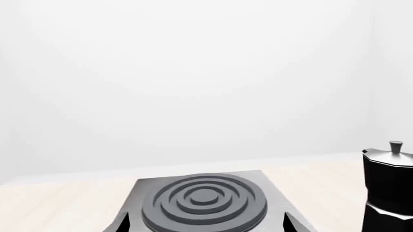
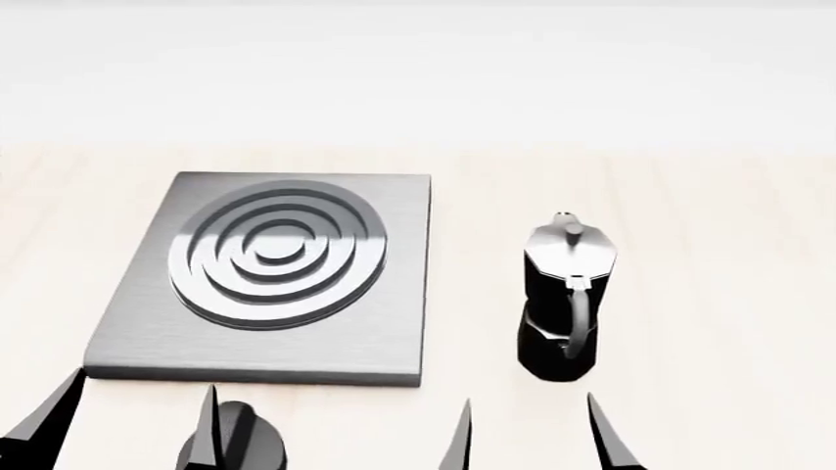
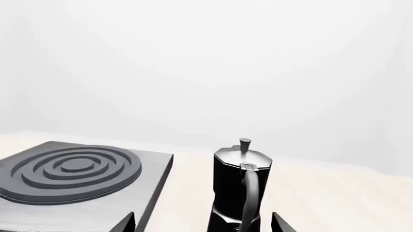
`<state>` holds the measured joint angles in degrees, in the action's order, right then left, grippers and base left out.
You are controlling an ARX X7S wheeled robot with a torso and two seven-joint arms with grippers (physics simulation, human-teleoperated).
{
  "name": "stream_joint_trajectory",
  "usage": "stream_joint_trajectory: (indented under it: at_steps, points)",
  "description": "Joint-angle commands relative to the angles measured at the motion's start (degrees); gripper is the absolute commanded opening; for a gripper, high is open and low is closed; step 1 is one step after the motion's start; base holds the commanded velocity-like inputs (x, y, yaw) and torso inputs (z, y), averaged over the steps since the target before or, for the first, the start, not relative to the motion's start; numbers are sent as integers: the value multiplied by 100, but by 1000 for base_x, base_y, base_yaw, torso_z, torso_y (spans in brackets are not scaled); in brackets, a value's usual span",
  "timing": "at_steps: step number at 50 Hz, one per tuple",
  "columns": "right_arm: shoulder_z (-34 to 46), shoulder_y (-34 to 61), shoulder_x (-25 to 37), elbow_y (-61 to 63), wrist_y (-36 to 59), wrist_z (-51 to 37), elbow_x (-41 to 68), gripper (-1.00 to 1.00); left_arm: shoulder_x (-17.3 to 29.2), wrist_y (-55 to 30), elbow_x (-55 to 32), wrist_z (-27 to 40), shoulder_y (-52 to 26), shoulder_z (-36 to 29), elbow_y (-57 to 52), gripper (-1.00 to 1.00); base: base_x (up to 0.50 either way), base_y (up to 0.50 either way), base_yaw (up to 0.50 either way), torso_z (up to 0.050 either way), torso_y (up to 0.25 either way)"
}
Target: Put the moka pot on the stove.
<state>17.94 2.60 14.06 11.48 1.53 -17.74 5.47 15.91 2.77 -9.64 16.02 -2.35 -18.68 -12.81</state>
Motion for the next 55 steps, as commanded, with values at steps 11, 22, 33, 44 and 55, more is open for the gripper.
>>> stream_joint_trajectory:
  at_steps: [11,22,33,44,55]
  points:
    - [121,16,26,-19,-19,-26,-3,100,39,0,-22,34,-8,-50,-12,100,0,62,0,0,0]
    - [172,20,40,-26,-35,-60,-25,100,62,-6,-49,37,-29,-65,1,100,0,61,0,0,0]
    - [205,-4,57,-11,-44,-99,-23,100,94,-13,-68,63,-5,-74,-33,100,0,65,0,0,0]
    - [174,-34,72,40,-116,-124,78,100,115,-13,-82,72,-20,-95,-28,100,0,88,0,0,0]
    - [91,-99,86,149,-235,-139,270,100,140,-13,-113,90,-20,-97,-35,100,0,101,0,0,0]
